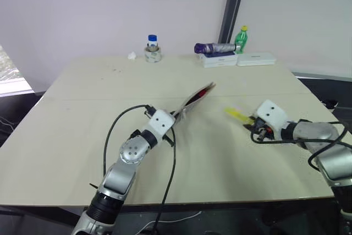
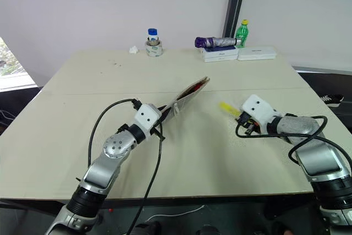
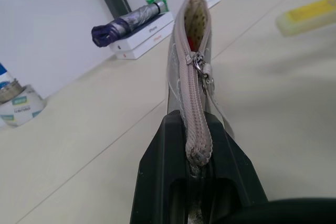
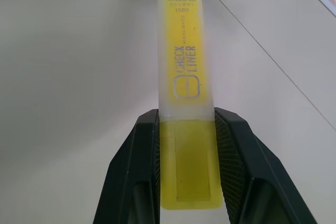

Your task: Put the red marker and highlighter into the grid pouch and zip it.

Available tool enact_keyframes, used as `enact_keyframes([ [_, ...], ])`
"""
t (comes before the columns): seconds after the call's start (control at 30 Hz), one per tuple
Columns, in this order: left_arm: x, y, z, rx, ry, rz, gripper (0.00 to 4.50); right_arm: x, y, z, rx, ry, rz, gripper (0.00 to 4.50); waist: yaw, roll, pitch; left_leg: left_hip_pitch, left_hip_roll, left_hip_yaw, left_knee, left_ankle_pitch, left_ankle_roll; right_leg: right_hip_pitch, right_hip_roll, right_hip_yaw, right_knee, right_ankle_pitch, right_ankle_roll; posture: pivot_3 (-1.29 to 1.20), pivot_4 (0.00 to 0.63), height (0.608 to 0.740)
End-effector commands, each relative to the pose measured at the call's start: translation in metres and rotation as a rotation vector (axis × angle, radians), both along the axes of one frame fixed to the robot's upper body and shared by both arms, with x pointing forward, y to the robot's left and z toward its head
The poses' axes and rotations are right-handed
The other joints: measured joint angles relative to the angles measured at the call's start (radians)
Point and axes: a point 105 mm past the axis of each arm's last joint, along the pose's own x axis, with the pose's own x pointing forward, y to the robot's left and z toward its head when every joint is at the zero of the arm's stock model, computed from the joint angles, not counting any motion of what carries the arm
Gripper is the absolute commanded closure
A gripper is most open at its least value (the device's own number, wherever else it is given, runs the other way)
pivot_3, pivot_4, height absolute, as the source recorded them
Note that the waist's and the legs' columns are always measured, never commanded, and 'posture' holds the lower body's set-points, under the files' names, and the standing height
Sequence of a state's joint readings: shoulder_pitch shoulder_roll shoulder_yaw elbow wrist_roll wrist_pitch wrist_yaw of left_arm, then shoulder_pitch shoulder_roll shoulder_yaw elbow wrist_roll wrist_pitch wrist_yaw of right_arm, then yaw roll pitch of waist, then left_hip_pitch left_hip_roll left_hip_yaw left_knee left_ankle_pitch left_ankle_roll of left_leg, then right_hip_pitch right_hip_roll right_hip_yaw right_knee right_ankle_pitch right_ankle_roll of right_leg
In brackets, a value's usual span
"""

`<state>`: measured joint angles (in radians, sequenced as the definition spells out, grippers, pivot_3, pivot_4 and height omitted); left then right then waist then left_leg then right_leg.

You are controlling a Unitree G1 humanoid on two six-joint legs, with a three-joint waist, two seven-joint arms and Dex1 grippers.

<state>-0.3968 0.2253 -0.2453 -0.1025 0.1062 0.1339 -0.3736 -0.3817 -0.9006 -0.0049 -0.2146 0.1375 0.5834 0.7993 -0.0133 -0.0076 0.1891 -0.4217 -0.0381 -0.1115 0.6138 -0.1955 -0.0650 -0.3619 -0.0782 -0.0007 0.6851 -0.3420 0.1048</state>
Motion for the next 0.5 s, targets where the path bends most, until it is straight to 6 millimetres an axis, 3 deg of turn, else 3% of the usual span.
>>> enact_keyframes([
  [0.03, -0.0037, -0.0042, -0.0064, 0.032, 0.002, -0.022, 4.5, 0.0014, 0.0136, 0.0284, 0.003, -0.087, 0.056, 3.63, 0.001, 0.0, 0.0, 0.0, 0.0, 0.0, 0.0, 0.0, 0.0, 0.0, 0.0, 0.0, 0.0, 0.0, 0.0, 0.0, 0.15, 0.737],
  [0.33, -0.0069, -0.0057, -0.0132, 0.049, 0.016, -0.034, 4.5, 0.0016, 0.0223, 0.0367, 0.021, -0.079, 0.099, 3.63, -0.001, 0.0, 0.0, 0.0, 0.0, 0.0, 0.0, 0.0, 0.0, 0.0, 0.0, 0.0, -0.001, 0.0, 0.0, 0.0, 0.15, 0.737],
  [0.5, -0.0096, -0.0083, -0.014, 0.066, 0.008, -0.052, 4.5, 0.0059, 0.0198, 0.0317, 0.018, -0.048, 0.067, 3.63, 0.0, 0.0, 0.0, 0.0, 0.0, 0.0, 0.0, 0.0, 0.0, 0.0, 0.0, 0.0, -0.001, 0.0, 0.0, 0.0, 0.15, 0.737],
])
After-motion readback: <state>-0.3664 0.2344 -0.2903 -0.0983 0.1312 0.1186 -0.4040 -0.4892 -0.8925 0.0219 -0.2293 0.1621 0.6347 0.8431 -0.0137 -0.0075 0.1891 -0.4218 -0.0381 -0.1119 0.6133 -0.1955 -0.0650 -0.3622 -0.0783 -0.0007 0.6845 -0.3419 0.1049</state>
